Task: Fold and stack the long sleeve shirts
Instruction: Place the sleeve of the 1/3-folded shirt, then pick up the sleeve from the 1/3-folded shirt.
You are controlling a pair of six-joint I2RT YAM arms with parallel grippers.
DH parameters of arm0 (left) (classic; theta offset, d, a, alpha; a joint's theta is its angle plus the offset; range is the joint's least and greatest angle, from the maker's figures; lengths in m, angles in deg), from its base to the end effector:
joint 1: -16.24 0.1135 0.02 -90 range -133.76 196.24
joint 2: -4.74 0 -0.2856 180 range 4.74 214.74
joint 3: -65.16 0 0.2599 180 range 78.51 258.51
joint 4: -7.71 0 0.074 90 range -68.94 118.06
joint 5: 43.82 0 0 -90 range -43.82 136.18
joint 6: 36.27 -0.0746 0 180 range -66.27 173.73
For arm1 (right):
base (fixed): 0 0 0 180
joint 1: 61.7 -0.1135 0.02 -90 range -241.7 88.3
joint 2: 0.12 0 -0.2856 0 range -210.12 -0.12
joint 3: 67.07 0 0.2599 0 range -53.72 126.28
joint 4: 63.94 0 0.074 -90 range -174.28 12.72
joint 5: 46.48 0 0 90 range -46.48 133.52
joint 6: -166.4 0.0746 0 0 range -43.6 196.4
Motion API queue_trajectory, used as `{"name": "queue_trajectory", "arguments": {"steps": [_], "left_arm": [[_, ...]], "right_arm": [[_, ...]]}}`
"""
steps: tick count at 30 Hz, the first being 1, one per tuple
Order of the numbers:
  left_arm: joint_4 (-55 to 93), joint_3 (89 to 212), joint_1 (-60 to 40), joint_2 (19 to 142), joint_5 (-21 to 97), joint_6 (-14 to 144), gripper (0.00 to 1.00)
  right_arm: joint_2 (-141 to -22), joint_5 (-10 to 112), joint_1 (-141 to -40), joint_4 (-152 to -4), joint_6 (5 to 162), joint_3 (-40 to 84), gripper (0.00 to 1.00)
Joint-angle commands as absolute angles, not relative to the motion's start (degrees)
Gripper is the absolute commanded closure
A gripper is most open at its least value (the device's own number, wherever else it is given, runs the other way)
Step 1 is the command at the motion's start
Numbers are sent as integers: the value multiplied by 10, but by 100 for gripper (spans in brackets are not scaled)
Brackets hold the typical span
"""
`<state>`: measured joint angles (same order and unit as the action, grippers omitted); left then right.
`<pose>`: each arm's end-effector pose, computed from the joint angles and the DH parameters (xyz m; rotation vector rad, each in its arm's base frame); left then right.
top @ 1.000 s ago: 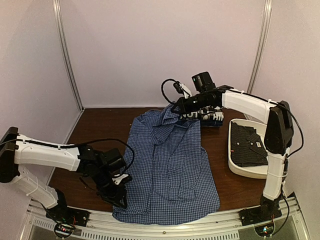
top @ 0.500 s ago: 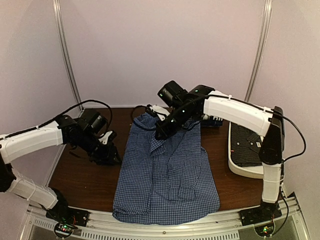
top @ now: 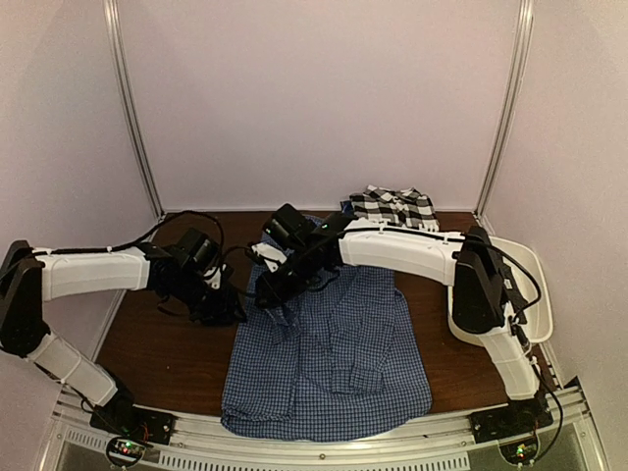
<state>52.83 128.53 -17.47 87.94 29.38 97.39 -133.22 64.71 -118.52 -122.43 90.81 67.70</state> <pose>0.2311 -0.1801 0.1772 -0.1562 2.8887 -0.7348 0.2803 0.4780 0.2095 -1.1351 2.5029 0.8933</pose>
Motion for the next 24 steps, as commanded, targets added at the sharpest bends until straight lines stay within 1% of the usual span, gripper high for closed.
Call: {"name": "queue_trajectory", "arguments": {"steps": [1, 3, 6, 9, 12, 15, 16, 19, 24], "left_arm": [[461, 1262, -171, 870, 292, 976, 57], [456, 1256, -171, 860, 286, 969, 55], [435, 1245, -171, 841, 264, 961, 50], [398, 1230, -173, 822, 229, 963, 47], [374, 1220, -183, 804, 227, 968, 45], [340, 1204, -201, 784, 220, 976, 39], [333, 1203, -209, 785, 222, 978, 36], [331, 1223, -246, 816, 237, 977, 35], [366, 1301, -316, 898, 312, 979, 34]], "right_arm": [[-1312, 691, -1179, -1075, 951, 657, 51], [-1293, 697, -1176, -1044, 959, 633, 47], [-1245, 697, -1165, -988, 971, 554, 38], [-1205, 703, -1147, -942, 993, 476, 38], [-1150, 680, -1133, -903, 1005, 397, 38], [-1096, 664, -1122, -859, 1013, 316, 34], [-1085, 660, -1119, -848, 1018, 296, 33], [-1061, 644, -1112, -824, 1032, 246, 34], [-1051, 616, -1107, -821, 1042, 200, 37]]}}
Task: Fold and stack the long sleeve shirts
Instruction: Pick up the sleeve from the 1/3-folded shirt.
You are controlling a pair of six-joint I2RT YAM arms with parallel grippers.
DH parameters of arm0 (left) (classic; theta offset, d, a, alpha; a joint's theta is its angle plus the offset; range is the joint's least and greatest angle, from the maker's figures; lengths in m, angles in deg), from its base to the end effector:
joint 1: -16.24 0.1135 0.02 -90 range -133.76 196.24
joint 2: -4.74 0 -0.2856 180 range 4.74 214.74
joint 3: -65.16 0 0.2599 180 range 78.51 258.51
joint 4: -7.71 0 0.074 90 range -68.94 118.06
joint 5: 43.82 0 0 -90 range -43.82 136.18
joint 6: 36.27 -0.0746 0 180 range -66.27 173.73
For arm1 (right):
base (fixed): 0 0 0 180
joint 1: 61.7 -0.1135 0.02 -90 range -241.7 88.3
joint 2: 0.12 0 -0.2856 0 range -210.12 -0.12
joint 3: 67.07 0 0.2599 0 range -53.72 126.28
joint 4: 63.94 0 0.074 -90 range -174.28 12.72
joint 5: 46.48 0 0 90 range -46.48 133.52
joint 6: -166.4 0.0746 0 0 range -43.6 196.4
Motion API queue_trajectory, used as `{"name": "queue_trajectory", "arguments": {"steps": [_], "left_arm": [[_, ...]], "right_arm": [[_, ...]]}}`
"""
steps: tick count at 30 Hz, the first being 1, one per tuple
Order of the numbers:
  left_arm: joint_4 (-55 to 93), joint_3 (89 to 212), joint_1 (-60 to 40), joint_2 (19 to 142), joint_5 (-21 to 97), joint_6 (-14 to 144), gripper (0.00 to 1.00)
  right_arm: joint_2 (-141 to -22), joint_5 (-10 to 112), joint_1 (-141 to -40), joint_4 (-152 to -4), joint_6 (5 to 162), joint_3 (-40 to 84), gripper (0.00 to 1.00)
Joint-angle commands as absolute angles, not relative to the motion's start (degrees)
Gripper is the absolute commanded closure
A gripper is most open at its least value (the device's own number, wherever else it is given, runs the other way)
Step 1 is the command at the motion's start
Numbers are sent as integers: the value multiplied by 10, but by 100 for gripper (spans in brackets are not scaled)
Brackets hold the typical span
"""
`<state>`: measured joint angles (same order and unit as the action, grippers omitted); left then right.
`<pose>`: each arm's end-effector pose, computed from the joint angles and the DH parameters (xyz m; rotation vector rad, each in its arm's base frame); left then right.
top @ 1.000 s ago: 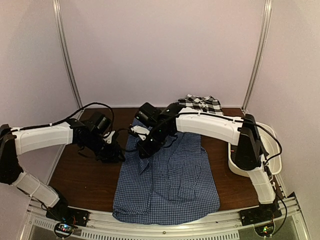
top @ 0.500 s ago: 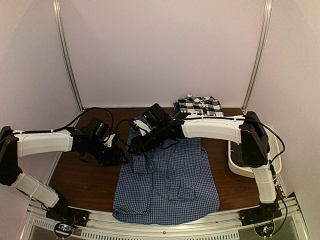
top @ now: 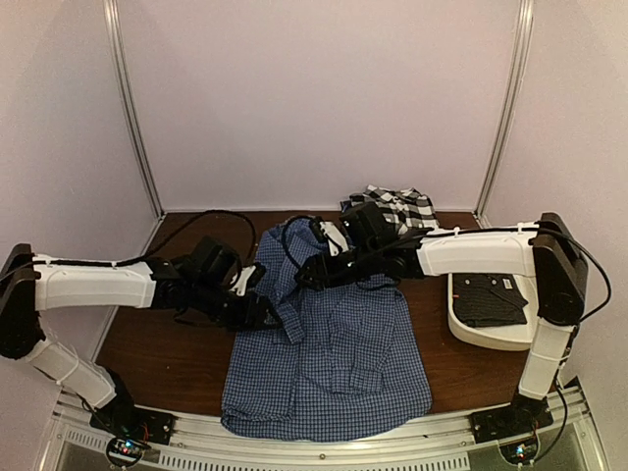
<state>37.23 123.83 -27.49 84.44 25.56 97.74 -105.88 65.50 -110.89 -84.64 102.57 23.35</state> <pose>0.2007 -0.2284 0.1902 0.1696 2.7026 -1.0258 0.2821 0.3694 0.2354 -0.7065 2.2886 1.1081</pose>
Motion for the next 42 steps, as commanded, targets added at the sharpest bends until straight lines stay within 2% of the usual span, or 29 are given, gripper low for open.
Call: {"name": "queue_trajectory", "arguments": {"steps": [1, 6, 11, 13, 16, 17, 24, 28, 31, 37, 42], "left_arm": [[378, 1317, -324, 916, 327, 982, 34], [411, 1370, -356, 987, 371, 1021, 38], [432, 1396, -361, 1029, 395, 1058, 54], [446, 1415, -361, 1039, 401, 1059, 66], [458, 1450, -361, 1048, 392, 1045, 94], [458, 1465, -361, 1049, 383, 1040, 100], [419, 1616, -361, 1074, 261, 1005, 100], [336, 1638, -354, 1064, 195, 1046, 100], [261, 1582, -329, 1030, 162, 1090, 100], [146, 1352, -253, 931, 143, 1156, 100], [150, 1234, -208, 870, 160, 1150, 100]], "right_arm": [[-1046, 612, -1106, -818, 1045, 189, 37], [-1012, 603, -1097, -785, 1060, 127, 37], [-995, 601, -1087, -775, 1066, 93, 37], [-991, 601, -1083, -775, 1065, 87, 37], [-985, 599, -1077, -774, 1064, 78, 37], [-982, 597, -1074, -775, 1064, 74, 37], [-938, 588, -1018, -748, 1077, 40, 37], [-912, 589, -983, -749, 1075, 31, 36], [-910, 593, -977, -755, 1072, 35, 36], [-928, 620, -977, -747, 1080, 29, 36], [-955, 637, -989, -732, 1091, 34, 35]]}}
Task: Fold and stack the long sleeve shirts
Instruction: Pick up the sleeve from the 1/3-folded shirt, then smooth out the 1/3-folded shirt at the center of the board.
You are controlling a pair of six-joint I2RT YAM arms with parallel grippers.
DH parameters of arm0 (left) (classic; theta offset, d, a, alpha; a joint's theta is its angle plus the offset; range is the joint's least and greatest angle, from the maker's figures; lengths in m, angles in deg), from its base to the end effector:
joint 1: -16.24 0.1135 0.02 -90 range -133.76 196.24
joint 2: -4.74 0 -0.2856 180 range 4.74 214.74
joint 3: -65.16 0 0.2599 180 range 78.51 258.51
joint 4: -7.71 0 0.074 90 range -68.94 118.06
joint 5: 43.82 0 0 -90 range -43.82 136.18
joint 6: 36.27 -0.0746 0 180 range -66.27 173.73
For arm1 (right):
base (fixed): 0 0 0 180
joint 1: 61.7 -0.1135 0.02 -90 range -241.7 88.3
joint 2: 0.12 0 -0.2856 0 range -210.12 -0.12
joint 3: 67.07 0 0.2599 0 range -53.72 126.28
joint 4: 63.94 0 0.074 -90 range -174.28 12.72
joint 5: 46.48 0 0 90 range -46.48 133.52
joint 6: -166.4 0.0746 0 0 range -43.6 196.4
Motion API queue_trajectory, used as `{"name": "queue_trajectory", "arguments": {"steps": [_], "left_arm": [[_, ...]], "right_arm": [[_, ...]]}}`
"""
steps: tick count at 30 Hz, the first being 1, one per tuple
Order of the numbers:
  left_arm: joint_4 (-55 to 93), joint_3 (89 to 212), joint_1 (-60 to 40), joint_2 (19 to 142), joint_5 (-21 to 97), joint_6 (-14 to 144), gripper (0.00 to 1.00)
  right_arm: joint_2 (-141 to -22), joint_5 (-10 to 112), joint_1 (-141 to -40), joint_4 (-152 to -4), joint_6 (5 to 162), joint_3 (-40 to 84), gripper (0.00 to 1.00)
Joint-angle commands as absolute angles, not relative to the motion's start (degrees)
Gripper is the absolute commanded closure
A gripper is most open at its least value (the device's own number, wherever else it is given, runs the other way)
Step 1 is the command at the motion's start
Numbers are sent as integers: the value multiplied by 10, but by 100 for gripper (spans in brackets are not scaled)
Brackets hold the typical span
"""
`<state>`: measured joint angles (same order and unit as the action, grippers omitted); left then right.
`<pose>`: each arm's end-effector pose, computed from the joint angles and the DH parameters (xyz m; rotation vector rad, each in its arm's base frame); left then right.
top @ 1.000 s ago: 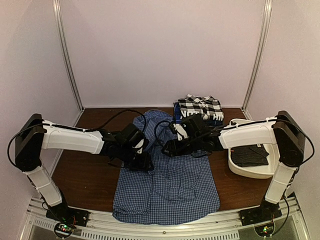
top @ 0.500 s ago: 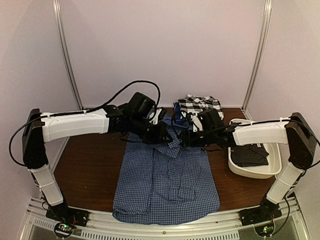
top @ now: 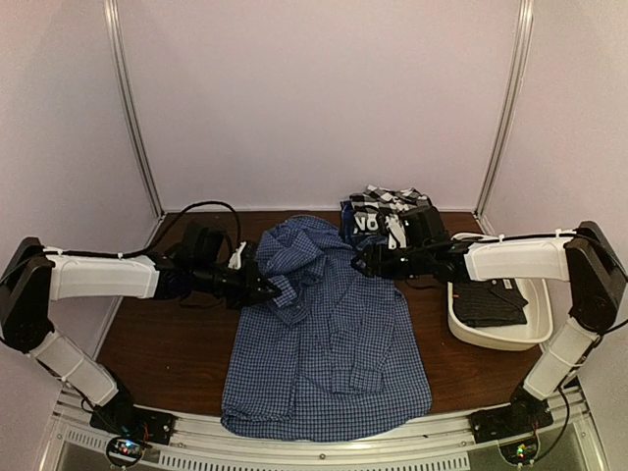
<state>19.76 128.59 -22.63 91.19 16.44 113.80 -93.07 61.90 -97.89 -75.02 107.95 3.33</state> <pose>0.2532 -0.2517 0.2172 -0.1213 2.5317 -1.4252 0.3051 0.2524 0.2189 -0.2923 2.2898 0.9957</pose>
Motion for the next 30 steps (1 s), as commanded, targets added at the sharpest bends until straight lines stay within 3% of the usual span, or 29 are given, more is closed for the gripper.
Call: {"name": "queue_trajectory", "arguments": {"steps": [1, 10, 22, 30], "left_arm": [[154, 1222, -205, 861, 166, 1146, 100], [171, 1199, -169, 841, 167, 1125, 100], [125, 1302, -108, 887, 68, 1159, 100], [59, 1290, -21, 948, -25, 1179, 100]], "right_arm": [[-961, 638, -994, -735, 1091, 40, 35], [-1026, 635, -1042, -718, 1103, 86, 36], [-1120, 620, -1053, -681, 1126, 185, 44], [-1170, 594, -1060, -694, 1115, 251, 44]]}}
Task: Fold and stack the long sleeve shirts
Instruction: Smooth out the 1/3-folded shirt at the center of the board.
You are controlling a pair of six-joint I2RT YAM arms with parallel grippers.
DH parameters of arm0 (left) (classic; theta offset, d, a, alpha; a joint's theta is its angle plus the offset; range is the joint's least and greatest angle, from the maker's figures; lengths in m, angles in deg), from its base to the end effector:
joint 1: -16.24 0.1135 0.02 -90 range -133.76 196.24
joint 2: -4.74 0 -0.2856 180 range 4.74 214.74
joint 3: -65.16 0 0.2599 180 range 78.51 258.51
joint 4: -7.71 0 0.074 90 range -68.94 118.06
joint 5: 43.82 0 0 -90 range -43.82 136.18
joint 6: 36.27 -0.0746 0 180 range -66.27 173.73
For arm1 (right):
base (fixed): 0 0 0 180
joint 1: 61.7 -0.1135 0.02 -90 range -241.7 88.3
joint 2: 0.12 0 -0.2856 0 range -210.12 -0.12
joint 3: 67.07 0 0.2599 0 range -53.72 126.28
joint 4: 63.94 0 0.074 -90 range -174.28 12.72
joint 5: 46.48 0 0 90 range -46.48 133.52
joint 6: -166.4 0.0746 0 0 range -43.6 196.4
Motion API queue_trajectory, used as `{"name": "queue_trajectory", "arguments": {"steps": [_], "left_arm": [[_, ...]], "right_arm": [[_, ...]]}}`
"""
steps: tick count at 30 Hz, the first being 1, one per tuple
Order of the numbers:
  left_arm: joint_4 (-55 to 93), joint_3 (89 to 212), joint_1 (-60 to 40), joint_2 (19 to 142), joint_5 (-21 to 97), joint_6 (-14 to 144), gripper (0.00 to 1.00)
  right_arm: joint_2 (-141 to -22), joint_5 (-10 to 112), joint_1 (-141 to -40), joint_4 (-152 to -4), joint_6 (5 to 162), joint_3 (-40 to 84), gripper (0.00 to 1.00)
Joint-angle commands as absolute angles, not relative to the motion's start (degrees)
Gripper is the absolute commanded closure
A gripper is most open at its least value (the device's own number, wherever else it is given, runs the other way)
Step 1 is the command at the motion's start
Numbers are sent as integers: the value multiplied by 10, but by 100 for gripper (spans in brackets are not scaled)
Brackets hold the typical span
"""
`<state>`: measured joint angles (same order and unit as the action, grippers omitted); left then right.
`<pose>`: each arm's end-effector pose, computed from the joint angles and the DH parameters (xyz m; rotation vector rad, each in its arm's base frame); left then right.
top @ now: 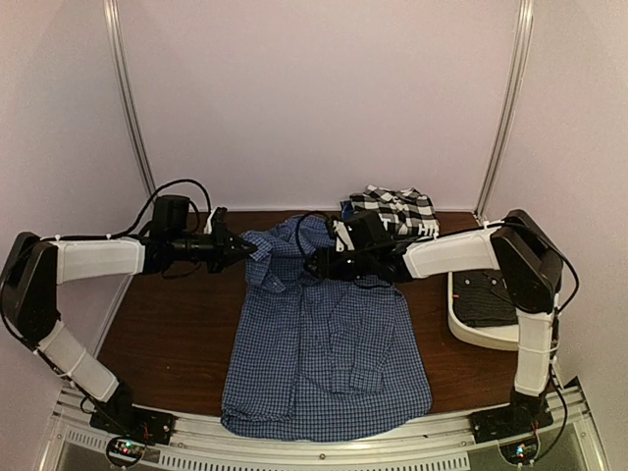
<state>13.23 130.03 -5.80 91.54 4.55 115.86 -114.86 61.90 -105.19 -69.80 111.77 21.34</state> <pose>0.3154 -0.1811 0.2418 -0.2877 2.3293 -1.5762 0.3429 0.3577 0.1805 -0.3706 2.2969 1.1023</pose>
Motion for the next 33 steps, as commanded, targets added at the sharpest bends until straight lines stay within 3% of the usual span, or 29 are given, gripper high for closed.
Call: {"name": "queue_trajectory", "arguments": {"steps": [1, 12, 33], "left_arm": [[41, 1287, -13, 957, -35, 1197, 100], [-142, 1289, 50, 1012, -72, 1381, 100], [-158, 1328, 53, 1060, -83, 1401, 100]], "right_arm": [[-1180, 588, -1064, -701, 1109, 264, 44], [-1231, 464, -1085, -764, 1020, 335, 42], [-1397, 405, -1093, -915, 998, 560, 48]]}}
